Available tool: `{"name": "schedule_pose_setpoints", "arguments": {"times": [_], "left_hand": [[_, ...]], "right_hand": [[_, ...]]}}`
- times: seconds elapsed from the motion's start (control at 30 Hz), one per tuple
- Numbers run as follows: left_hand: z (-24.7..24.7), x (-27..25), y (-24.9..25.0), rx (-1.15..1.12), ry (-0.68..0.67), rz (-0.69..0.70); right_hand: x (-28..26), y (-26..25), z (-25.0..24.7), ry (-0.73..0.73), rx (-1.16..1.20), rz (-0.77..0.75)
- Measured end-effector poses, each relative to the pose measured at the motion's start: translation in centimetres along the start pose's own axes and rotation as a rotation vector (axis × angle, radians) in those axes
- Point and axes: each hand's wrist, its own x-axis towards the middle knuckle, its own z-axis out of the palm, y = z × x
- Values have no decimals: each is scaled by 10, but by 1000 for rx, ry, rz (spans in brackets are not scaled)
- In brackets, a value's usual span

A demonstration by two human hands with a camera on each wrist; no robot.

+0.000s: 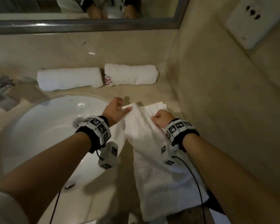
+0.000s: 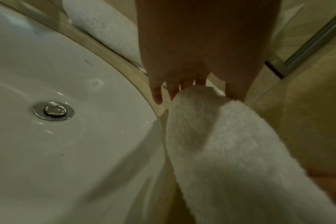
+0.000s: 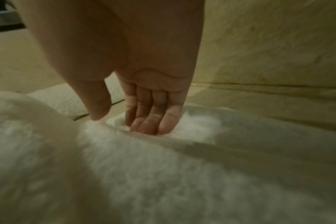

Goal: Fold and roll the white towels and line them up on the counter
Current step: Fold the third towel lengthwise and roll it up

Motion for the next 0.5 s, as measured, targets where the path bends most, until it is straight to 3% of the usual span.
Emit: {"name": "schedule_pose_setpoints", "arguments": {"times": [0.2,0.4,0.5], "left_hand": [[1,21,-10,-85,-217,25],[-2,24,-4,-166,-256,56],[-3,24,3,-189,-210,63]], "right_hand": [[19,-18,3,-26,151,-28],[21,-27,2,-212,144,-9],[18,-29,-6,-147,324,-38]]}}
